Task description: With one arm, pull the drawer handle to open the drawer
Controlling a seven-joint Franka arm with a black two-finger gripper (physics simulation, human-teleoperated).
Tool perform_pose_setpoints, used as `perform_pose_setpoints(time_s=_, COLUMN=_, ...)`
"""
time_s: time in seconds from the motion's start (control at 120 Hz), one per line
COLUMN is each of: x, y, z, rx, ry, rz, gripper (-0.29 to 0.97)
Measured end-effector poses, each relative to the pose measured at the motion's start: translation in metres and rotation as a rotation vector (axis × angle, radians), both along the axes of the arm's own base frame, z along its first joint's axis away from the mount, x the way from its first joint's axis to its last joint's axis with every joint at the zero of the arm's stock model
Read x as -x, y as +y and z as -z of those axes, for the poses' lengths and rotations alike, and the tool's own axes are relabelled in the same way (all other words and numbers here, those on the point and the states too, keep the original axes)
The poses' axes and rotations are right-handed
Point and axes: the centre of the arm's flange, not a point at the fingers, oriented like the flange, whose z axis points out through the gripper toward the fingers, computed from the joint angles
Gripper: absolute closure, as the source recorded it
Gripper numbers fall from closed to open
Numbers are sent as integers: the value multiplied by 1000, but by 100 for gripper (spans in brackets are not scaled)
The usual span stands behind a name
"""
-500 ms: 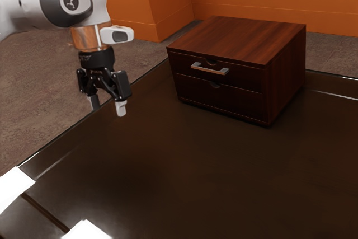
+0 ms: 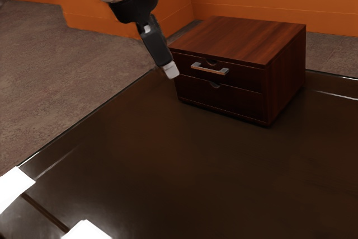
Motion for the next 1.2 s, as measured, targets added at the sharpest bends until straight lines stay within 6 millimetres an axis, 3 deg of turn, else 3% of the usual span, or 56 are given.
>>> perform_pose_setpoints(time_s=0.05, x=-14, y=-2, z=11, rx=-32, ry=-24, rz=56, gripper=0)
perform_pose_setpoints(time_s=0.142, x=-48, y=43, z=34, rx=-87, ry=-44, rz=69, gripper=0)
perform_pose_setpoints(time_s=0.2, x=-63, y=58, z=47, rx=-115, ry=-51, rz=102, gripper=0)
perform_pose_setpoints(time_s=0.4, x=-99, y=65, z=86, rx=-157, ry=-84, rz=316, gripper=0)
perform_pose_setpoints(time_s=0.592, x=-140, y=82, z=138, rx=-175, ry=-116, rz=465, gripper=0)
perform_pose_setpoints(time_s=0.7, x=-157, y=94, z=153, rx=-200, ry=-166, rz=518, gripper=0)
perform_pose_setpoints(time_s=0.825, x=-171, y=124, z=169, rx=-222, ry=-206, rz=544, gripper=0)
perform_pose_setpoints(time_s=0.992, x=-190, y=149, z=193, rx=-245, ry=-240, rz=581, gripper=0)
perform_pose_setpoints(time_s=1.2, x=-212, y=160, z=188, rx=-302, ry=-343, rz=623, gripper=0)
